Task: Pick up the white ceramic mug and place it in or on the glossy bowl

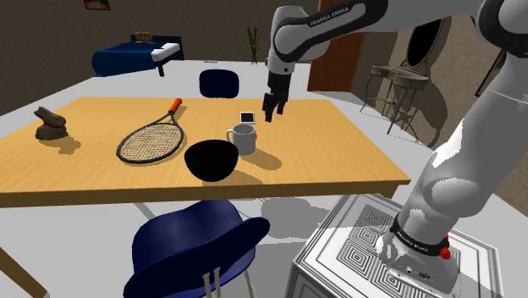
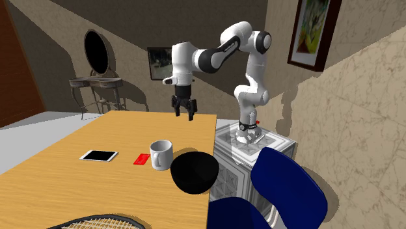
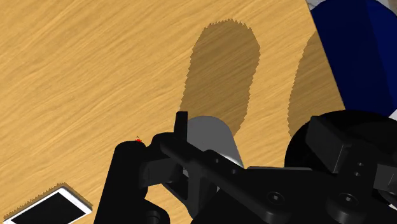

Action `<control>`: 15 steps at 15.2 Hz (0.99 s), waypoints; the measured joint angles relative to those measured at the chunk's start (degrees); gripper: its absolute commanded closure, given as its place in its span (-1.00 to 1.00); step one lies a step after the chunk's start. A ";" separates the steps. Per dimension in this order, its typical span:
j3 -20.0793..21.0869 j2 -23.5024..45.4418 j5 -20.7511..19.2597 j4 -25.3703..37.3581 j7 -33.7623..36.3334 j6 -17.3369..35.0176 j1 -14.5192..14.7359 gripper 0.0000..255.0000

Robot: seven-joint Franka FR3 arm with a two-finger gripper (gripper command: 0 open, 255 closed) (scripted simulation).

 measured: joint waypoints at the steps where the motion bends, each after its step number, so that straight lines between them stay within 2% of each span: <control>1: -0.09 2.50 -0.22 2.09 -0.10 0.42 -0.11 -1.00; 7: -0.46 15.28 -1.33 12.24 -0.29 3.12 -0.47 -1.00; 12: -0.88 26.97 -2.13 24.12 -0.47 3.01 -0.68 -1.00; 15: -0.92 29.70 -2.33 26.36 -0.24 3.51 -0.54 -1.00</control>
